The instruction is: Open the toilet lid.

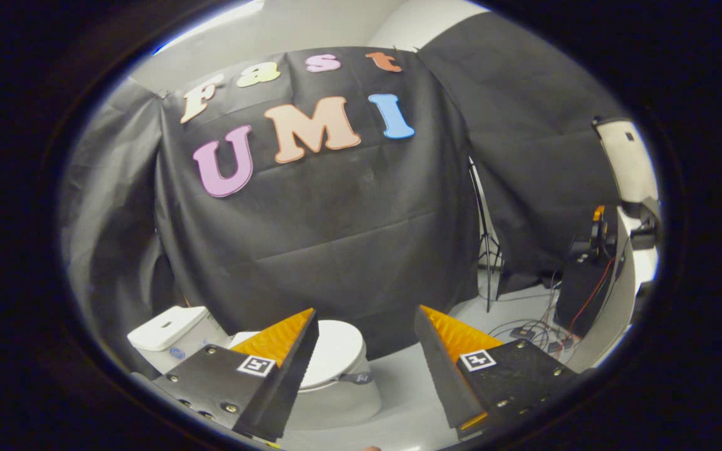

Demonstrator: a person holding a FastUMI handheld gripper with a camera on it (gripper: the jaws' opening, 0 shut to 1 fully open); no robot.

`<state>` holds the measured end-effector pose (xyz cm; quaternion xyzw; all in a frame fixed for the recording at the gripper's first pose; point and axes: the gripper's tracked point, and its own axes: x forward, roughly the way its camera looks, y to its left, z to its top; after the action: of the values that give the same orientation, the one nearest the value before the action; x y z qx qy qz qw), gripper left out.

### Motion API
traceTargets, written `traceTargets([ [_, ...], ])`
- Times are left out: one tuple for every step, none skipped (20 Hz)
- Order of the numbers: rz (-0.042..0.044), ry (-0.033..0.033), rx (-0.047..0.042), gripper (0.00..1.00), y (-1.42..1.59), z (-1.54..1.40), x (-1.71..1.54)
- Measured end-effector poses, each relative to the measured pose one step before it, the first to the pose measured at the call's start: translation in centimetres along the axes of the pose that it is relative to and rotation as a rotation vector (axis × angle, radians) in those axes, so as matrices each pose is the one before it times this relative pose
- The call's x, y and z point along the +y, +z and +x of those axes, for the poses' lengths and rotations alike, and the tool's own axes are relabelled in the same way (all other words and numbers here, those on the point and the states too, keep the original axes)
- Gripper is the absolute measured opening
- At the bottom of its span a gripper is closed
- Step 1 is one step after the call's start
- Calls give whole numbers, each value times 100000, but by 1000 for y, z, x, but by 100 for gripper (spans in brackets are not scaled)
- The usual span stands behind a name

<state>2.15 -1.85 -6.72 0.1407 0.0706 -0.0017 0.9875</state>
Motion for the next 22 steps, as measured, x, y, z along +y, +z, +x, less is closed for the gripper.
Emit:
traceTargets([
  [3453,760,35,91,-443,317,-96],
  [3532,235,12,91,-352,314,-196],
  [3858,243,114,91,-477,298,-358],
  [4006,118,-104,91,-449,321,-271],
  [4189,346,-30,91,-610,253,-218],
  [4495,360,183,91,-504,308,-238],
  [4681,-103,191,91,-762,477,-291],
  [5211,54,96,91,-509,493,-395],
  [5214,-60,-196,91,-680,672,-342],
  [4175,-471,-265,88,-923,273,-596],
  [3480,-2138,990,86,-1386,446,-766],
  [3946,-2429,2175,85,-1306,790,-710],
  [3676,-939,2028,85,-1393,536,-644],
  [2987,-409,1776,86,-1245,516,-373],
  [2583,-265,1464,85,-1291,419,-177],
  [2484,-196,1943,86,-1261,618,-147],
  [2621,-622,1509,86,-1311,661,-315],
  [2496,-731,1217,86,-1108,637,-460],
  [1868,-1507,1163,86,-1181,550,-655],
  [1282,-2557,604,86,-924,512,-973],
  [979,-3019,-107,86,-743,441,-951],
  [2218,-1815,-491,86,-416,562,-811],
])
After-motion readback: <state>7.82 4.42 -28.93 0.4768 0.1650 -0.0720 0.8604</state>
